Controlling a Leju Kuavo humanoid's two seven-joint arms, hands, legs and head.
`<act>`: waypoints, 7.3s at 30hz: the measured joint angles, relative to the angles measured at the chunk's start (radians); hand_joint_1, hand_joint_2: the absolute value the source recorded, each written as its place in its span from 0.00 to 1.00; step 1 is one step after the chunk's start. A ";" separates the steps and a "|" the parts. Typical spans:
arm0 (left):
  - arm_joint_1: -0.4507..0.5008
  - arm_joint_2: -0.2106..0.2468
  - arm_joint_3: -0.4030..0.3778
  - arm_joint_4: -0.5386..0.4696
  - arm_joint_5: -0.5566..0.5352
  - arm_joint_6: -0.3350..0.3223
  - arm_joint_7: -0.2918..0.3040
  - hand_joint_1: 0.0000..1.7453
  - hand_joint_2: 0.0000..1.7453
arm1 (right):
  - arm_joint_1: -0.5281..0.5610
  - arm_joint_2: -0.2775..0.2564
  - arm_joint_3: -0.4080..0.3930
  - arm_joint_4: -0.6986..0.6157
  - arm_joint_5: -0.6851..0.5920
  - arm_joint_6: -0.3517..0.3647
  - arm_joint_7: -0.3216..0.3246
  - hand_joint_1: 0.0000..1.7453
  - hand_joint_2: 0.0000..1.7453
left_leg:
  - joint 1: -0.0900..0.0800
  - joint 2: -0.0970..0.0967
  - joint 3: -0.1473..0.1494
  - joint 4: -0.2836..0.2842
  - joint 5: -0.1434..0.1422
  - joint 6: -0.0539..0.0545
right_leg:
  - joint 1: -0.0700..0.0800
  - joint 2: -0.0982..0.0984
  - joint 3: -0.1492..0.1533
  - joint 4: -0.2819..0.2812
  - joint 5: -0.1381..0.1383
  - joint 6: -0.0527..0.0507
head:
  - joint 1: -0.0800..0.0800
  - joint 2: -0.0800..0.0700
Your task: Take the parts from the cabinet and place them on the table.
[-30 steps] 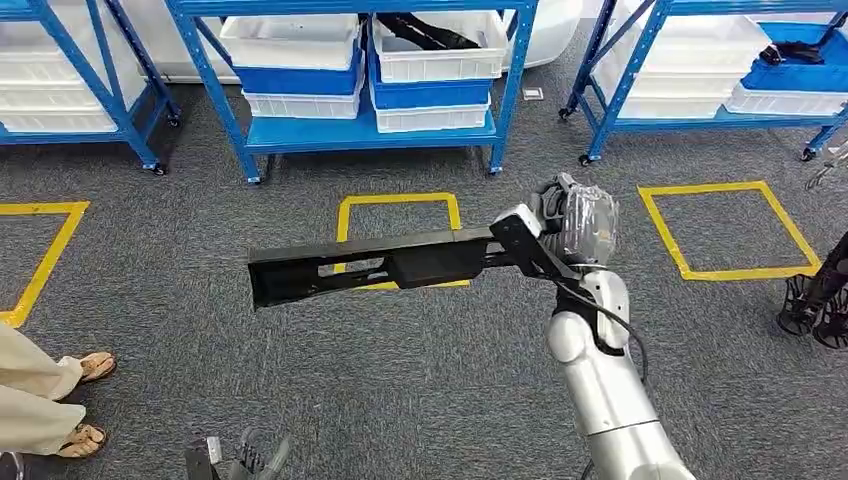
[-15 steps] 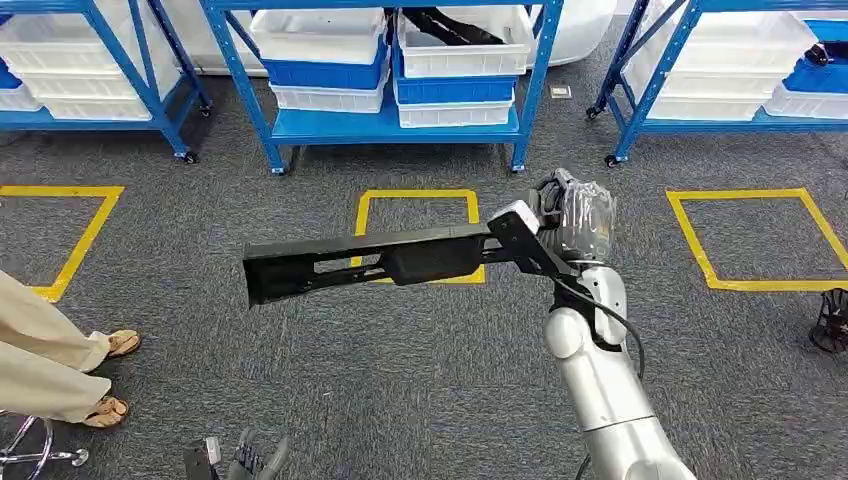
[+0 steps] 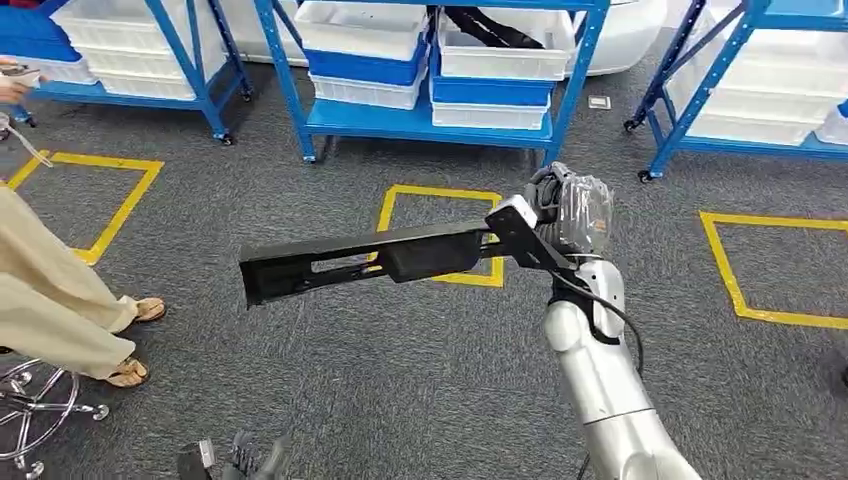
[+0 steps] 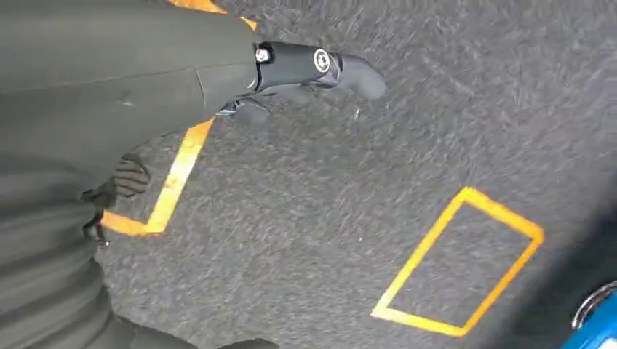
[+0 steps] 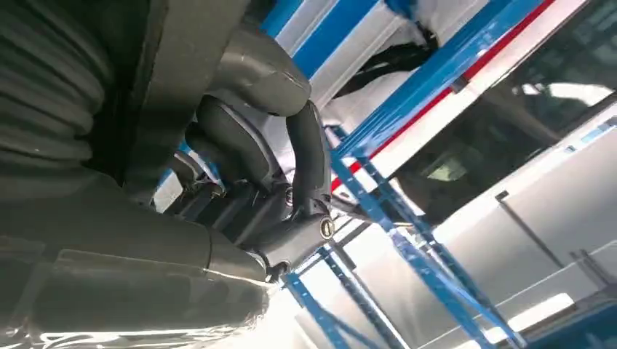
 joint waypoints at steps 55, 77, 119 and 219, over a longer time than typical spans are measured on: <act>0.023 0.025 -0.018 0.006 0.084 -0.007 -0.011 0.00 1.00 | -0.190 -0.100 -0.034 0.098 0.171 -0.026 0.097 1.00 1.00 | 0.032 -0.051 -0.237 0.316 -0.051 -0.056 | -0.033 0.042 0.018 0.016 -0.032 -0.003 | -0.012 0.000; 0.056 0.037 0.008 0.005 0.135 0.016 -0.017 0.00 1.00 | -0.227 -0.062 -0.010 0.093 0.059 -0.011 0.063 1.00 1.00 | 0.019 -0.190 -0.088 0.006 0.083 -0.018 | -0.018 0.150 0.007 0.018 -0.029 0.034 | 0.002 0.000; -0.032 0.005 -0.074 -0.006 -0.016 -0.076 0.047 0.00 1.00 | 0.140 -0.192 -0.178 -0.164 0.217 0.012 0.152 1.00 1.00 | 0.036 -0.008 -0.108 0.078 0.055 -0.049 | -0.018 0.021 0.032 -0.001 -0.030 -0.001 | 0.009 0.000; -0.041 0.068 -0.111 -0.151 -0.037 0.121 -0.019 0.00 1.00 | -0.016 -0.111 -0.169 0.322 -0.004 -0.142 -0.049 1.00 1.00 | 0.008 -0.035 -0.084 0.001 0.089 0.021 | -0.018 0.068 0.000 0.133 -0.120 0.035 | 0.009 0.000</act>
